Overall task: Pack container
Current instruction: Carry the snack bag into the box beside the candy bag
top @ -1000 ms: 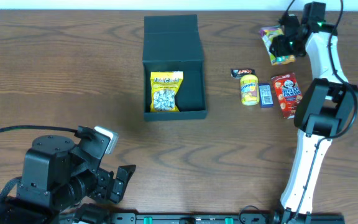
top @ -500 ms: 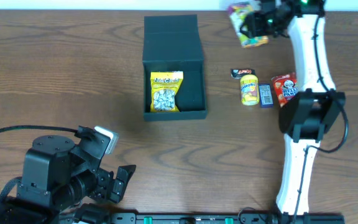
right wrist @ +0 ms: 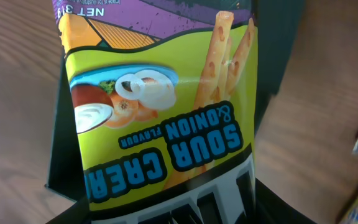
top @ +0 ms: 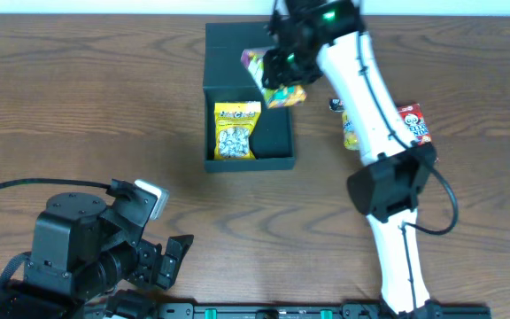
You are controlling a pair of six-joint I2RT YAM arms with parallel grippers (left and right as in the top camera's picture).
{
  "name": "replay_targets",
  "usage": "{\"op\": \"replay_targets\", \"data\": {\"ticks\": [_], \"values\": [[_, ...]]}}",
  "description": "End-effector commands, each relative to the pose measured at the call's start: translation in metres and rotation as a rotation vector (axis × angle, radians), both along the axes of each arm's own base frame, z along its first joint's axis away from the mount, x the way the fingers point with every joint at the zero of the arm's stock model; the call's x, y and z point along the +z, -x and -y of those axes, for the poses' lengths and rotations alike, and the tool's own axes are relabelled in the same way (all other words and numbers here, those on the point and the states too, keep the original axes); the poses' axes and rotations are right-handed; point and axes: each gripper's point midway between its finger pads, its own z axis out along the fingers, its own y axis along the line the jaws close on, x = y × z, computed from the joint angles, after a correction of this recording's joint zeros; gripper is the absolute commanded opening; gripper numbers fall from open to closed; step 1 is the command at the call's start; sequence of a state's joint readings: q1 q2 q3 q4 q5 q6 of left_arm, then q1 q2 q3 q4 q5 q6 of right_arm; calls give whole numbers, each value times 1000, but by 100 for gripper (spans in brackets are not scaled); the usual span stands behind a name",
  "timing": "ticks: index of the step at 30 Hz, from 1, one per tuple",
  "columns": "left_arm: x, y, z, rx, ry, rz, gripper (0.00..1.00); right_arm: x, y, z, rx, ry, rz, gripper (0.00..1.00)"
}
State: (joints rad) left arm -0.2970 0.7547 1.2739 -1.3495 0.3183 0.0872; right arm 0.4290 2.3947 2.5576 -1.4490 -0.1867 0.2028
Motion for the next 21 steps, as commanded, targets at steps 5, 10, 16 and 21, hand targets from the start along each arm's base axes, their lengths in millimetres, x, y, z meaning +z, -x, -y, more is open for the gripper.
{"op": "replay_targets", "data": {"ticks": [5, 10, 16, 21], "values": [[1, 1, 0, -15, -6, 9, 95, -13, 19, -14, -177, 229, 55, 51], [1, 1, 0, -15, -6, 9, 95, -51, 35, -15, -230, 285, -18, 51], [1, 1, 0, -15, -6, 9, 95, -73, 40, -3, -248, 343, -51, 51], [1, 1, 0, -15, -6, 9, 95, -74, 41, -1, -247, 352, -52, 52]]}}
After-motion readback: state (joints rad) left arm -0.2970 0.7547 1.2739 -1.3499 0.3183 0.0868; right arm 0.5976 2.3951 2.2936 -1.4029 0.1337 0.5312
